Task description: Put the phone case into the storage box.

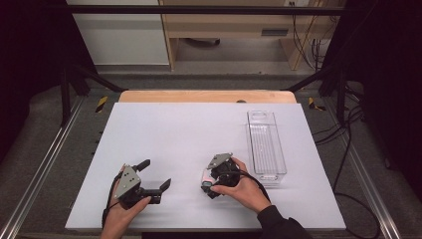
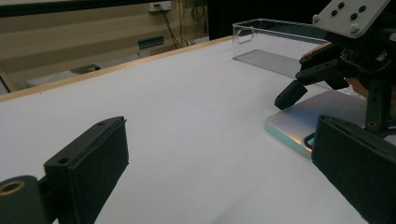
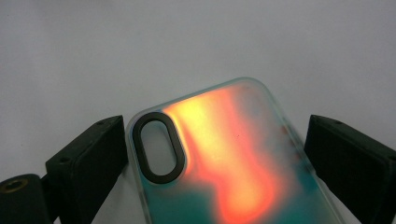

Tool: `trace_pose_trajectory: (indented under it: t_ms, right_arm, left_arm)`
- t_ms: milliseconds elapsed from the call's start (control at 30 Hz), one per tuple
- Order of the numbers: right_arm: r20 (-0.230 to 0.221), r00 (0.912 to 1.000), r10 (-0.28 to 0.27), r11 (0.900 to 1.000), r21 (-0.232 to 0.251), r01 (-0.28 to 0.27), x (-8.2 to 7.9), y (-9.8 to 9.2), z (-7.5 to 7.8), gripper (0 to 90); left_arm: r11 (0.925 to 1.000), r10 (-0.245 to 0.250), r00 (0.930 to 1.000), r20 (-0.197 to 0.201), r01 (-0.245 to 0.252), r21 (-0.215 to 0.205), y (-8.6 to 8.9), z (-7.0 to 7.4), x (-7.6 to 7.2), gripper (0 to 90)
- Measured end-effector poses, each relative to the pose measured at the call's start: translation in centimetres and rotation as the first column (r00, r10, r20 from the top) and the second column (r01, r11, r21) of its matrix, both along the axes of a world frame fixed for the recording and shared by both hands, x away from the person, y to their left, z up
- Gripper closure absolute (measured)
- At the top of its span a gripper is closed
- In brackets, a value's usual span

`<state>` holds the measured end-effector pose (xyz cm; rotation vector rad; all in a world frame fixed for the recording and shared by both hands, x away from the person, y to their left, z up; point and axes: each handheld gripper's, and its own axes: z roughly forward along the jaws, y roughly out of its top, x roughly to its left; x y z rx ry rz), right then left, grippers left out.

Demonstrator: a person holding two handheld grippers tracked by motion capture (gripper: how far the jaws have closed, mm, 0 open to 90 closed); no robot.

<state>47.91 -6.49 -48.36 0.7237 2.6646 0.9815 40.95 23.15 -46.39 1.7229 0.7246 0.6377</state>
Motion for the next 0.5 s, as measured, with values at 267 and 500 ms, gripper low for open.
trace_pose_trajectory:
  t_ms: [267,500]
  right_arm:
    - [-0.011,0.9998,-0.018,1.000,-0.004,0.018,-0.03,0.10,0.00,6.5]
    - [-0.013,0.9970,-0.076,0.997,0.002,0.076,0.28,0.47,0.03,8.4]
  left_arm:
    - [1.0000,-0.006,1.0000,0.001,0.006,0.005,-0.16,-0.02,-0.04,3.5]
    - [1.0000,-0.003,1.0000,0.001,0.003,0.004,-0.01,0.00,0.00,3.6]
